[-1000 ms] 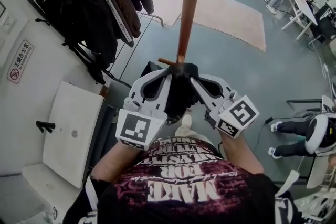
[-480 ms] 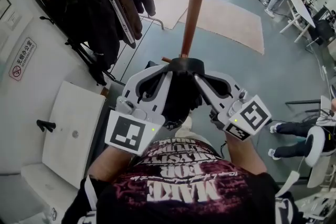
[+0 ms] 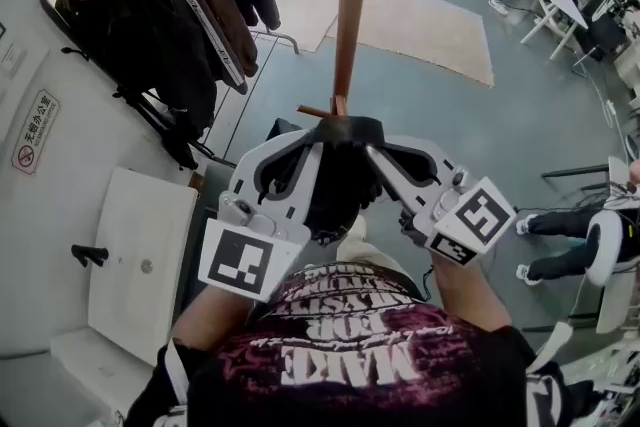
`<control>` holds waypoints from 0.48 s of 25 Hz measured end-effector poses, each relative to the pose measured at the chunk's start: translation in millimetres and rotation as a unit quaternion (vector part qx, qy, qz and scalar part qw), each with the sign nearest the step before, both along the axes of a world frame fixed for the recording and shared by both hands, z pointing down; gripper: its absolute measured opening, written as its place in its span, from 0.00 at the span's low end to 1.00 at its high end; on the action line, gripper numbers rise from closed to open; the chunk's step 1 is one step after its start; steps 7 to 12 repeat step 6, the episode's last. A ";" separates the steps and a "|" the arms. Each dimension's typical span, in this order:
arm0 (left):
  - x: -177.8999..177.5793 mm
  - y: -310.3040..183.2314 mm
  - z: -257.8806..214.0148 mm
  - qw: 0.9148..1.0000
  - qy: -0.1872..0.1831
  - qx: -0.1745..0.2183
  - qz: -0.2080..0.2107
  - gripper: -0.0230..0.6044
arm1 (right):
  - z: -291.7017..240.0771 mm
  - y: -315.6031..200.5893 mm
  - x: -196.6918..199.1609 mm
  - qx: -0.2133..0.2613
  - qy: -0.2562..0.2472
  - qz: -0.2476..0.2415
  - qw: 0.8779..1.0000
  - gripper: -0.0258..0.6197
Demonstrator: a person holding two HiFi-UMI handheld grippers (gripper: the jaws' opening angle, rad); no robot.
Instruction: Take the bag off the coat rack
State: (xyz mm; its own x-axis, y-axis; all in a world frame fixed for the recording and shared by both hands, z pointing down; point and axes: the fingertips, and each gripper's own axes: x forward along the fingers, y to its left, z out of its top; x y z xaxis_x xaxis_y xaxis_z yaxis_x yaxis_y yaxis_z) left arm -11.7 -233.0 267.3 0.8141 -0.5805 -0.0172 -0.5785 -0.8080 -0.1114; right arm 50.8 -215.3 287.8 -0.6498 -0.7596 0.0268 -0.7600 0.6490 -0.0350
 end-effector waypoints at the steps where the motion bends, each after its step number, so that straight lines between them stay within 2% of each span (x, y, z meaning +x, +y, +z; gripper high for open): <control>1: 1.8 -0.1 2.2 1.000 -0.001 -0.003 0.001 0.05 | 2.0 0.5 1.8 -0.003 0.001 0.001 1.000 0.05; 12: 8.1 -3.1 13.2 1.000 -0.006 -0.013 0.002 0.05 | 13.6 -0.4 6.7 -0.015 0.002 0.003 1.000 0.05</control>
